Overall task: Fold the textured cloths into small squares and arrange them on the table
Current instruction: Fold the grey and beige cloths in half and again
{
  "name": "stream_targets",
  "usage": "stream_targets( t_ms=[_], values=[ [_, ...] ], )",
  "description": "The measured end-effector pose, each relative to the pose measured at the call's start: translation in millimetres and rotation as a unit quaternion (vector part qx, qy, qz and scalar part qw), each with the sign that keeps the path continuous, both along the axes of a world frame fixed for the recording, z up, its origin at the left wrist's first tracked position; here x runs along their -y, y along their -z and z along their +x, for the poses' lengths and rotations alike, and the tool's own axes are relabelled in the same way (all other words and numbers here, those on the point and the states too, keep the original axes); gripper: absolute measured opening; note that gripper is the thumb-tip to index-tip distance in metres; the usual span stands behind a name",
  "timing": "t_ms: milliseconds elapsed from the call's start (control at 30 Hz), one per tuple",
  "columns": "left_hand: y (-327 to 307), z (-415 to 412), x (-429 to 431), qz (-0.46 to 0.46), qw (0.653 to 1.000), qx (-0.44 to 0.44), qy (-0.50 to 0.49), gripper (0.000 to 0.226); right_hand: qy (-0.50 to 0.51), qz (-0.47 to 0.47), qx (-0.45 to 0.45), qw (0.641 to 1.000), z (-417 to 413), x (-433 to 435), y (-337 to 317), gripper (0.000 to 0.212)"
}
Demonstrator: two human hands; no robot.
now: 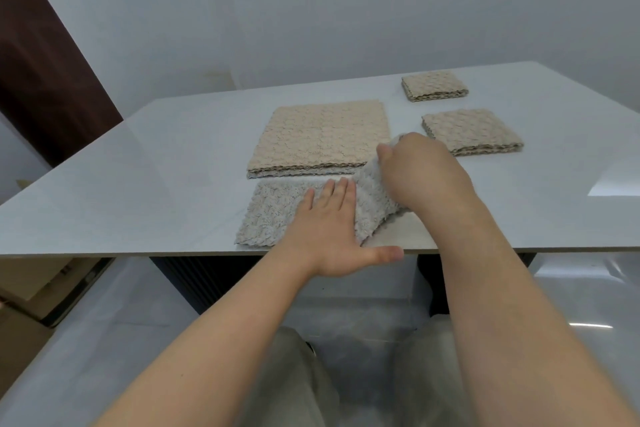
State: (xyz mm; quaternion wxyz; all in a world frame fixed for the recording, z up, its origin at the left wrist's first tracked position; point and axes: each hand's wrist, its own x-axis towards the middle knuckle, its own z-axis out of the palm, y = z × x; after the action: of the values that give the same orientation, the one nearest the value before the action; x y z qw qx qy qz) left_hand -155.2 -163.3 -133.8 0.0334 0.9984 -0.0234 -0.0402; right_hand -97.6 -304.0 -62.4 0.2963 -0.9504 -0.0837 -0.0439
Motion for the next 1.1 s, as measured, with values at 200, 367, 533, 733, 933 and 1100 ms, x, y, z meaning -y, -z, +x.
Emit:
stream_targets(
  t_ms=[200, 367, 533, 733, 933, 1100],
  values=[
    [2, 4, 31, -0.033, 0.999, 0.020, 0.006, 0.141, 0.004, 0.000, 0.008, 1.000, 1, 4, -5, 0.043],
    [-7, 7, 26, -0.053, 0.998, -0.022, 0.021, 0.146, 0.004, 0.013, 0.010, 1.000, -2, 7, -6, 0.039],
    [-43, -1, -1, -0.162, 0.979, -0.099, 0.076, 0.137, 0.002, 0.033, 0.009, 0.999, -7, 15, -6, 0.045],
    [-77, 3, -45, -0.398, 0.917, 0.003, -0.027, 0.062, -0.046, 0.075, 0.028, 0.996, -21, 7, -10, 0.038],
    [-85, 24, -45, -0.523, 0.831, -0.027, -0.185, 0.071, -0.113, 0.127, 0.059, 0.984, -56, -27, 12, 0.049],
    [-84, 35, -40, -0.488, 0.848, -0.045, -0.201, 0.069, -0.115, 0.189, 0.044, 0.974, -72, -40, 36, 0.048]
  ],
)
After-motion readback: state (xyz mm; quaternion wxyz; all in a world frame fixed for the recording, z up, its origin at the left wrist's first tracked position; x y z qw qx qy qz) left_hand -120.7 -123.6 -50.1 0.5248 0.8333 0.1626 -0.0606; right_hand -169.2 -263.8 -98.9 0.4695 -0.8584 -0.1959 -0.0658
